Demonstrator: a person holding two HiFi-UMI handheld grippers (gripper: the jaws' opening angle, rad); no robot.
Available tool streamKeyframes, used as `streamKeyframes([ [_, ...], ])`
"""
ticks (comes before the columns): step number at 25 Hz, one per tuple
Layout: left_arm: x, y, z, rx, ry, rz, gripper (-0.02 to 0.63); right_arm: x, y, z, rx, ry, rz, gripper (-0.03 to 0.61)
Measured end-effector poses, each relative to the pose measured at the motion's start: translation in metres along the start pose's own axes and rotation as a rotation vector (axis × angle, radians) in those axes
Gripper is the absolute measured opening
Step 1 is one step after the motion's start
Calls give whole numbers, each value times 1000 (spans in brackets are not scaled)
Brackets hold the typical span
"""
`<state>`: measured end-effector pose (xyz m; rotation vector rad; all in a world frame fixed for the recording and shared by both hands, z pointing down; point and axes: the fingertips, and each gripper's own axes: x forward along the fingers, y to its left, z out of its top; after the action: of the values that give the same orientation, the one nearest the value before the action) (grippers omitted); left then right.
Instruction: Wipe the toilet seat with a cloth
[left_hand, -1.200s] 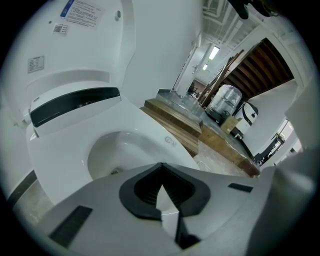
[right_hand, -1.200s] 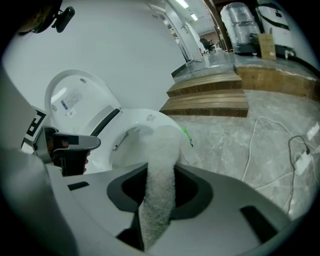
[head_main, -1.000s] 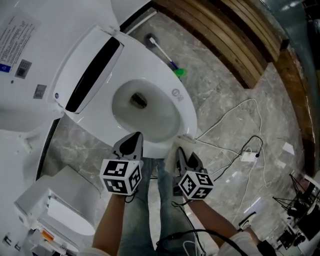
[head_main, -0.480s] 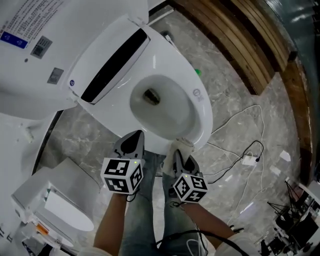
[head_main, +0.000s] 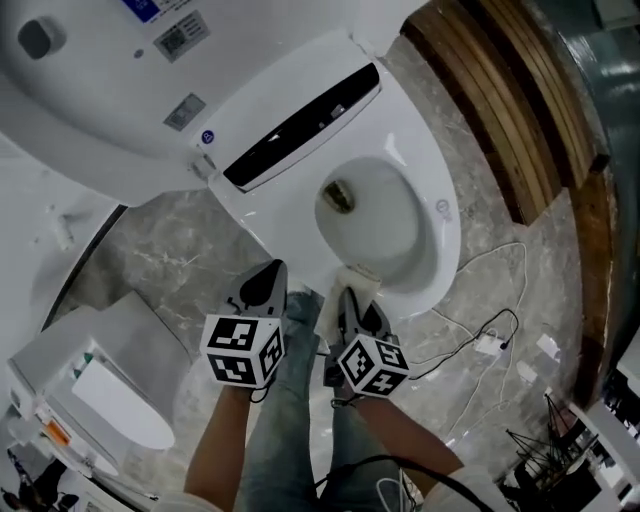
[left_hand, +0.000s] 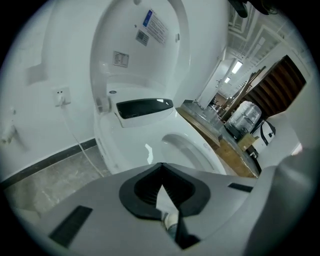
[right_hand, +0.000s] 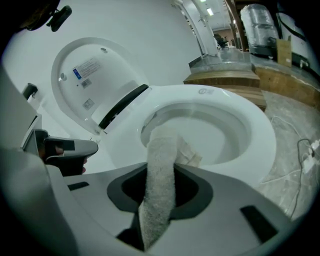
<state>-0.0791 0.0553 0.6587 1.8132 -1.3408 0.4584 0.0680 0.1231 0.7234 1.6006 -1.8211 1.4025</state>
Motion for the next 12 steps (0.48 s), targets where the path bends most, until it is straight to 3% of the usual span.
streamKeyframes([
  [7,-17,25,-1,-60,-34,6,11,29,40,17,-14,1,20,100],
  [12,-25,38,0,-93,-50,3,11,48,65,16,43,28,38,100],
])
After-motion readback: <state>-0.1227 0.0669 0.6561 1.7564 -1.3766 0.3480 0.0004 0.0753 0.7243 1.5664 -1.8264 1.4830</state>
